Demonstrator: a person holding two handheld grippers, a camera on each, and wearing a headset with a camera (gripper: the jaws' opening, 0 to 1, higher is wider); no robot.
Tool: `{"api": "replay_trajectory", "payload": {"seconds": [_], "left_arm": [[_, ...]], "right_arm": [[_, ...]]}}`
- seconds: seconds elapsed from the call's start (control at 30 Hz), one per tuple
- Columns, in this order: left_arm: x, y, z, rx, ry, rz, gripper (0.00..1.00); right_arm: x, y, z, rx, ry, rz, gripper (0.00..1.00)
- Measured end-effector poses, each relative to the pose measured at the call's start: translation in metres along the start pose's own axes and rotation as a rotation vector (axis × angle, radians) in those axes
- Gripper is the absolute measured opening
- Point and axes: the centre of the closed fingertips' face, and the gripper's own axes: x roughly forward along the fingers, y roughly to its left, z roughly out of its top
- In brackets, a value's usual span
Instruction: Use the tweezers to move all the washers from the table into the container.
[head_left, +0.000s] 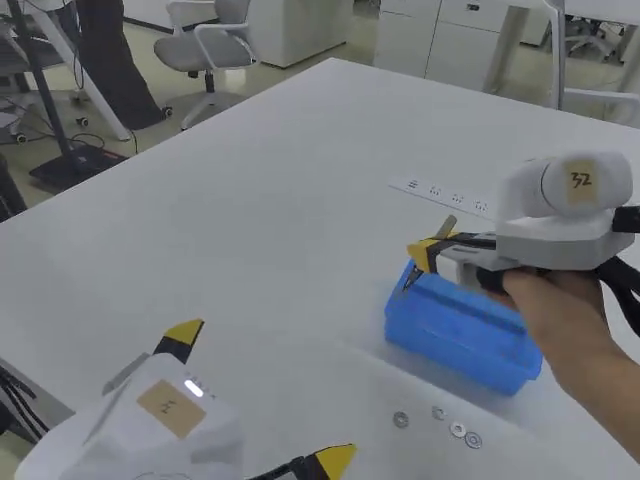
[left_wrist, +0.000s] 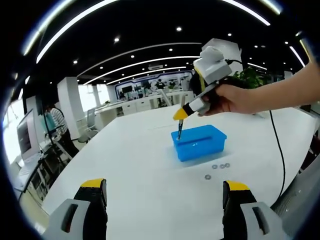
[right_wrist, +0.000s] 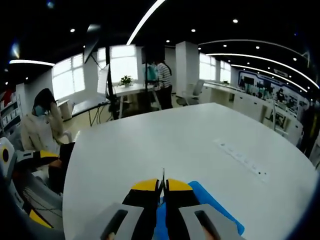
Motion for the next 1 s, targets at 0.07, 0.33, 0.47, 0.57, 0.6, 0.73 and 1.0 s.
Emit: {"api": "replay_trajectory", "payload": {"seconds": [0.07, 0.33, 0.47, 0.57, 0.6, 0.73, 1.0], "left_arm": [[0.0, 0.0, 0.0, -0.003, 0.002, -0.001, 0.99], [0.0, 0.0, 0.0, -0.002, 0.0, -0.001, 0.99], [0.0, -0.001, 0.0, 0.0, 0.004, -0.003, 0.99], [0.0, -0.001, 0.0, 0.001, 0.007, -0.002, 0.99], [0.0, -0.001, -0.001, 0.002, 0.008, -0.002, 0.99], [0.001, -0.001, 0.0, -0.001, 0.006, -0.004, 0.99], [0.0, 0.0, 0.001, -0.006, 0.003, -0.002, 0.99]], "right_arm": [[0.004, 0.0, -0.007, 0.013, 0.022, 0.006, 0.0], [0.017, -0.007, -0.04, 0.025, 0.082, -0.021, 0.01], [0.021, -0.009, -0.045, 0.037, 0.093, -0.03, 0.01], [0.023, -0.009, -0.047, 0.038, 0.099, -0.034, 0.01], [0.024, -0.009, -0.048, 0.03, 0.104, -0.039, 0.01], [0.025, -0.009, -0.049, 0.014, 0.112, -0.039, 0.01], [0.027, -0.011, -0.052, 0.045, 0.109, -0.042, 0.02]]}}
